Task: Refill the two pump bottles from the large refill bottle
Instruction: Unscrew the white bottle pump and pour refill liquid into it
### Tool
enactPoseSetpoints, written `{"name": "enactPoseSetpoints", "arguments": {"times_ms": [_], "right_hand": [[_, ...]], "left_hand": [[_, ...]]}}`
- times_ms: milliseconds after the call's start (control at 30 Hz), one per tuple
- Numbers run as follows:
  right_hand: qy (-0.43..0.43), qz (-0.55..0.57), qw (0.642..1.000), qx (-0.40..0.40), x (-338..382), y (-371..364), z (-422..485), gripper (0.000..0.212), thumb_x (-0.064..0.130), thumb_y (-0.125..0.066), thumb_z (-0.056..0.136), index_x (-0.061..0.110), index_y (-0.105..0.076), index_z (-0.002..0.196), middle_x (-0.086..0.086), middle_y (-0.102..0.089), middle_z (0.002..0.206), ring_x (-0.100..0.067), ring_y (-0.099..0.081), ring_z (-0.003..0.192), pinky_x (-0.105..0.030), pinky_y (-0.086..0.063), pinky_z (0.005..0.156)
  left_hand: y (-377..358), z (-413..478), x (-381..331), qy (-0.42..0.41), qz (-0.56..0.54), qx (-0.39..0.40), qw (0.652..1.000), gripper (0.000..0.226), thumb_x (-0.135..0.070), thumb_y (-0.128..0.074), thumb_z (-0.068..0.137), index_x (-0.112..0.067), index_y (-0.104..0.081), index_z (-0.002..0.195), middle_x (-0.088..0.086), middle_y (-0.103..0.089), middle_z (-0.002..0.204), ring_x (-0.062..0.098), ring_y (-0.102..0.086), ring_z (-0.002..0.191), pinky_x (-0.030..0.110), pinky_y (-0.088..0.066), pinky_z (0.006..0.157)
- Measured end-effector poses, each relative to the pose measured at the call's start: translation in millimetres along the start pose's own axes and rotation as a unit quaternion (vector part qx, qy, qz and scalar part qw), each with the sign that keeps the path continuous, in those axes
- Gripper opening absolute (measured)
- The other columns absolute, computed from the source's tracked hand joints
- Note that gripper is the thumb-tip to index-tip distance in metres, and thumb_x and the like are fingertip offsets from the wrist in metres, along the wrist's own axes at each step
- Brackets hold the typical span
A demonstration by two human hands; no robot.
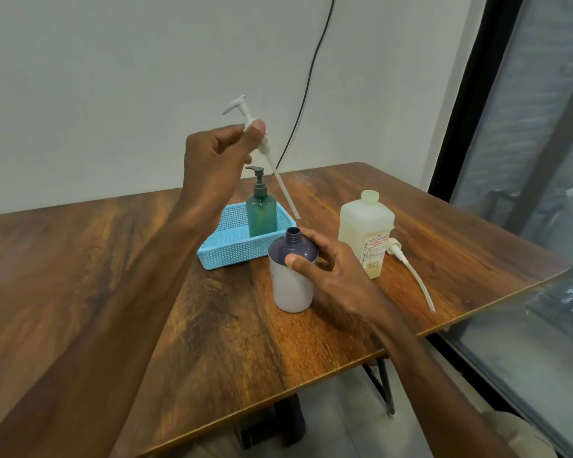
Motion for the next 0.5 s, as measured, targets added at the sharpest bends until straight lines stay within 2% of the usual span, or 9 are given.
{"name": "enactPoseSetpoints", "arguments": {"times_ms": [167, 233, 300, 367, 400, 500], "right_hand": [[0.007, 0.000, 1.000, -0.003, 2.4, 0.0, -1.8, 0.046, 0.034, -0.068, 0.094, 0.032, -0.055, 0.138, 0.023, -0.064, 0.128, 0.007, -0.057, 0.118, -0.013, -0.044, 0.090], [0.007, 0.001, 1.000, -0.001, 2.1, -0.1, -1.3, 0.047, 0.034, -0.068, 0.094, 0.031, -0.054, 0.138, 0.022, -0.063, 0.129, 0.006, -0.057, 0.118, -0.013, -0.044, 0.090], [0.005, 0.001, 1.000, 0.000, 2.2, -0.1, -1.3, 0.047, 0.035, -0.068, 0.094, 0.032, -0.054, 0.138, 0.023, -0.063, 0.129, 0.008, -0.056, 0.118, -0.011, -0.045, 0.087], [0.005, 0.000, 1.000, 0.000, 1.8, 0.1, -1.4, 0.045, 0.034, -0.068, 0.094, 0.032, -0.054, 0.137, 0.024, -0.063, 0.127, 0.008, -0.057, 0.117, -0.009, -0.046, 0.087], [0.006, 0.000, 1.000, 0.000, 1.1, -0.1, -1.3, 0.045, 0.034, -0.068, 0.094, 0.030, -0.055, 0.137, 0.022, -0.064, 0.128, 0.007, -0.057, 0.118, -0.011, -0.047, 0.088], [0.013, -0.004, 1.000, -0.001, -0.2, 0.0, -0.6, 0.050, 0.037, -0.068, 0.094, 0.028, -0.053, 0.141, 0.018, -0.063, 0.132, 0.003, -0.058, 0.120, -0.017, -0.047, 0.093]], "left_hand": [[12.6, 21.4, -8.5, 0.004, 0.019, -0.044, 0.999, 0.032, -0.042, -0.063, 0.102, -0.018, -0.083, 0.094, -0.010, -0.079, 0.088, -0.013, -0.058, 0.063, 0.024, -0.048, 0.079], [15.8, 26.2, -9.0, -0.004, 0.041, -0.038, 0.998, 0.033, -0.043, -0.063, 0.101, -0.019, -0.083, 0.092, -0.008, -0.080, 0.090, -0.013, -0.058, 0.061, 0.026, -0.047, 0.080], [13.4, 23.4, -1.4, -0.001, 0.093, 0.014, 0.996, 0.037, -0.046, -0.063, 0.100, -0.017, -0.082, 0.089, -0.003, -0.081, 0.091, -0.009, -0.058, 0.062, 0.030, -0.049, 0.077], [6.7, 13.0, 16.3, 0.019, 0.168, 0.085, 0.982, 0.048, -0.052, -0.063, 0.098, -0.009, -0.081, 0.088, 0.015, -0.078, 0.088, 0.008, -0.056, 0.065, 0.034, -0.051, 0.073], [4.2, 5.6, 27.7, 0.032, 0.207, 0.115, 0.971, 0.050, -0.054, -0.063, 0.097, -0.007, -0.081, 0.088, 0.022, -0.074, 0.084, 0.012, -0.052, 0.063, 0.031, -0.047, 0.067], [-3.1, -22.8, 59.4, 0.064, 0.304, 0.188, 0.932, 0.044, -0.045, -0.063, 0.101, -0.006, -0.081, 0.091, 0.020, -0.069, 0.076, 0.011, -0.046, 0.058, 0.025, -0.034, 0.055]]}}
Point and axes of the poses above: each hand's wrist, its own z-axis towards the middle knuckle, its own y-axis out of the back of the hand, x = y × z, the point moved 5 cm from there along z, towards the middle knuckle
